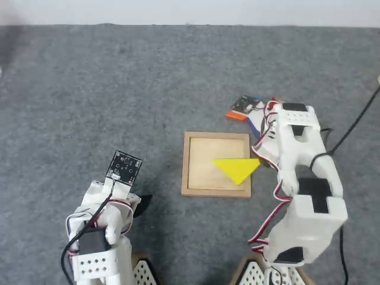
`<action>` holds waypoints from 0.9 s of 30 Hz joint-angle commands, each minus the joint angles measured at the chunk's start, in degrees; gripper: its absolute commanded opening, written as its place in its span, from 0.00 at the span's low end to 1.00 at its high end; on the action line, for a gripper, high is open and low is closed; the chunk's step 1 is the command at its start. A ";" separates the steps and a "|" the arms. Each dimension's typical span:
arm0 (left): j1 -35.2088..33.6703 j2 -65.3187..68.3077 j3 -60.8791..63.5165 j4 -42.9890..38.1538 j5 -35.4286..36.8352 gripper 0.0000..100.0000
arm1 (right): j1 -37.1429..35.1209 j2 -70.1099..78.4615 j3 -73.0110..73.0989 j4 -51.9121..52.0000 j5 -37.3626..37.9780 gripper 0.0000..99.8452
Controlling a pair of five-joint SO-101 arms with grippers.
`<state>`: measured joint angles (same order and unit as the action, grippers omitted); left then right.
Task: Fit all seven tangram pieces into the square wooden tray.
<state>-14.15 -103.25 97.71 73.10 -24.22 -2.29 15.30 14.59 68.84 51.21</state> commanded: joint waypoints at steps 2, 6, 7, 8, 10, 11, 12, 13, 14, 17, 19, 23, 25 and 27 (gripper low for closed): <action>0.00 -0.70 -1.27 0.35 -0.53 0.37 | -7.34 -0.57 -3.96 1.36 -2.46 0.05; 0.00 -0.70 -1.27 0.35 -0.53 0.37 | -12.35 -0.57 -7.03 5.05 -5.36 0.05; 0.00 -0.70 -1.27 0.35 -0.53 0.37 | -13.32 -0.57 -7.65 6.64 -5.63 0.05; 0.00 -0.70 -1.27 0.35 -0.53 0.37 | -14.02 -0.57 -7.91 7.69 -5.89 0.05; 0.00 -0.70 -1.27 0.35 -0.53 0.37 | -15.60 -0.40 -7.65 8.57 -6.07 0.05; 0.00 -0.70 -1.27 0.35 -0.53 0.37 | -16.57 -0.31 -7.21 8.66 -6.07 0.05; 0.00 -0.70 -1.27 0.35 -0.53 0.37 | -17.54 -0.40 -6.59 8.66 -6.07 0.05; 0.00 -0.70 -1.27 0.35 -0.53 0.37 | -18.51 -0.48 -6.07 8.92 -6.07 0.05; 0.00 -0.70 -1.27 0.35 -0.53 0.37 | -19.38 -0.48 -5.63 9.19 -6.07 0.04; 0.00 -0.70 -1.27 0.35 -0.53 0.37 | -19.91 -0.40 -3.43 8.84 -6.07 0.04; 0.00 -0.70 -1.27 0.35 -0.53 0.37 | -19.65 -0.22 -2.11 8.66 -5.98 0.04; 0.00 -0.70 -1.27 0.35 -0.53 0.37 | -19.30 -0.40 -0.70 8.66 -5.98 0.04; 0.00 -0.70 -1.27 0.35 -0.53 0.37 | -19.65 -0.48 0.09 9.01 -5.98 0.04; 0.00 -0.70 -1.27 0.35 -0.53 0.37 | -20.62 -0.57 0.88 9.10 -6.07 0.04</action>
<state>-14.15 -103.25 97.71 73.10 -24.22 -21.54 15.12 14.59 77.36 45.85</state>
